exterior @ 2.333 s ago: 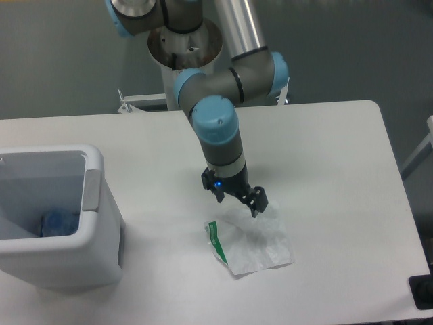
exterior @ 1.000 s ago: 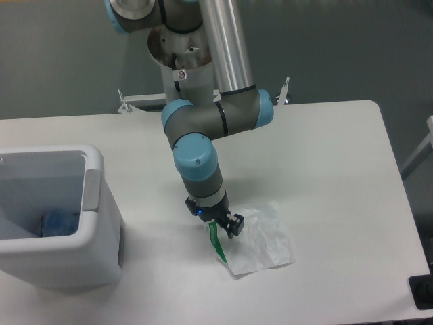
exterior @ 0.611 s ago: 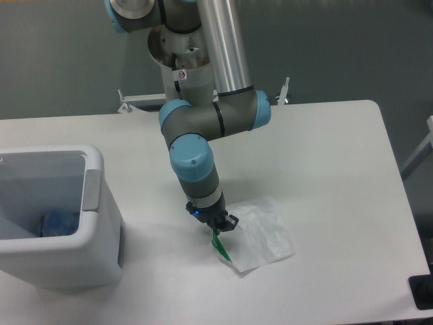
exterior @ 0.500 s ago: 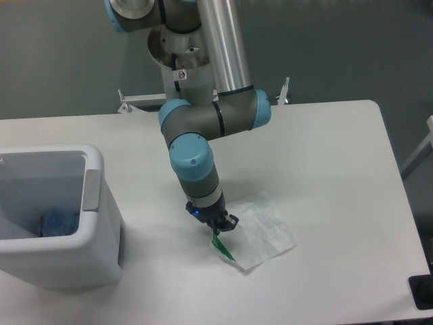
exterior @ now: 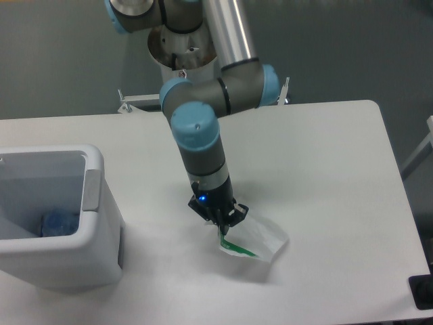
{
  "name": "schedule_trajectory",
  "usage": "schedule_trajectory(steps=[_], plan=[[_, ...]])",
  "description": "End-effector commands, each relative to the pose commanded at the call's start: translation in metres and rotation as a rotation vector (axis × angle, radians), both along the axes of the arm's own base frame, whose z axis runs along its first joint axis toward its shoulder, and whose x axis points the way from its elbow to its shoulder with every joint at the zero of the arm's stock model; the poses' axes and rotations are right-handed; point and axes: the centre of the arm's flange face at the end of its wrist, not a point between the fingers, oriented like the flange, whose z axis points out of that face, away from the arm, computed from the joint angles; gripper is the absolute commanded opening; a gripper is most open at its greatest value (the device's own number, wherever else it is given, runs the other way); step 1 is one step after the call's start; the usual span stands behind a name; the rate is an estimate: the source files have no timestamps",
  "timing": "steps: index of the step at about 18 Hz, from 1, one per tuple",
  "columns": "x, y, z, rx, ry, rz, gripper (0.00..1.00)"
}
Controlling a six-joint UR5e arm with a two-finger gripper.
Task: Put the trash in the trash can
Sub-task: 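Lift the bag and carry it over the trash bin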
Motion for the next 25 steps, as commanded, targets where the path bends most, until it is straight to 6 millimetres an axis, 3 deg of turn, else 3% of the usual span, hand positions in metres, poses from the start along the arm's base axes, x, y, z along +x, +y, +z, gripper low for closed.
schedule_trajectory(steps=[6, 9, 15, 16, 20, 22, 25], plan=[[0.011, 0.006, 0.117, 0.366, -0.14, 0.165, 0.0], [0.028, -0.005, 0.163, 0.462, -0.158, 0.245, 0.0], [0.076, -0.027, 0.251, 0.645, -0.208, 0.236, 0.0], [0.092, -0.03, 0.266, 0.675, -0.224, 0.22, 0.0], [0.134, -0.05, 0.303, 0.746, -0.243, 0.205, 0.0], [0.157, -0.05, 0.309, 0.757, -0.265, 0.178, 0.0], [0.189, -0.037, 0.303, 0.753, -0.357, 0.189, 0.0]])
